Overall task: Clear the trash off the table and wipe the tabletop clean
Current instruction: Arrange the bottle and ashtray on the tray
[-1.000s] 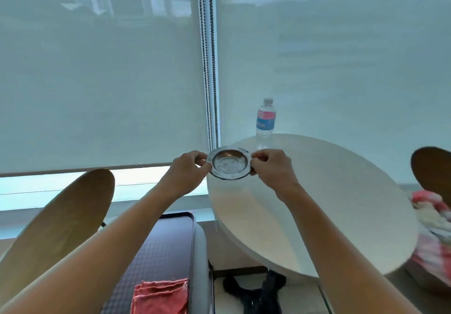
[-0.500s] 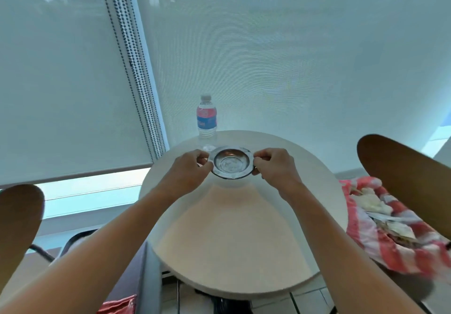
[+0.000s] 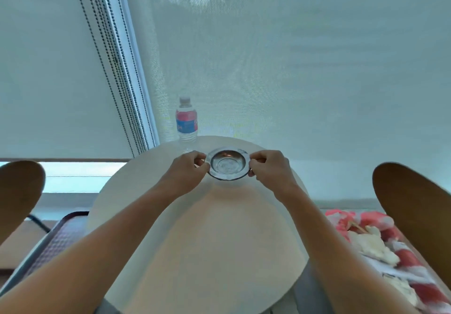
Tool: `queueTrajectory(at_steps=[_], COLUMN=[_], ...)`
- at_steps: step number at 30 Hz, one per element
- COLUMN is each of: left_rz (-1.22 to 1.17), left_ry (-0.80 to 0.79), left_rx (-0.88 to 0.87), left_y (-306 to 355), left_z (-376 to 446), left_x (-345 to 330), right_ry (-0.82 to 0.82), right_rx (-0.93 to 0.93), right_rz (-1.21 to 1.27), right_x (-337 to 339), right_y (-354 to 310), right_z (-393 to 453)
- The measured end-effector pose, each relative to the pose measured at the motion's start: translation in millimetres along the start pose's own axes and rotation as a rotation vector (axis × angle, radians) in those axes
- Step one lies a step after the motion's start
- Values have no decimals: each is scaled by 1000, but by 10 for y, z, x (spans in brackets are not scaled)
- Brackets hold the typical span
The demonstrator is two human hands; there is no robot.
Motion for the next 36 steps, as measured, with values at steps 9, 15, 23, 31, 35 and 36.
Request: queueTrajectory(at_steps=[9,15,23,31,35,36], left_rz=[39,40,8,11,14,21], left_ry=[11,1,-40,-55,-63,-60], left_rx=[71,77,72,64,72,70], left_y=[125,158,147,127,89,90], left_z=[244,533,662,681,692,685], left_x=[-21,-40,-147,-177,-211,-214], right_ry=[-52,-57,-63,-91,-81,-80], right_rx=[-8,-38,-57,-91,-69,-78], right_rz=[-24,-9,-44,-9,-16,-19], right_x=[-78,-152,-177,-234,-217,-209], right_y=[69,84,158,212,219,215], right_z=[377,639,856,873,859,850])
Point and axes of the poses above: each hand's wrist, its own z-axis towards the middle knuckle, its own x-axis out of the back of the hand, y = z × x, the point moved 1 cm from there along z, towards the middle knuckle, and after that the axes turned 2 degrees about -y, right-handed, at the moved point
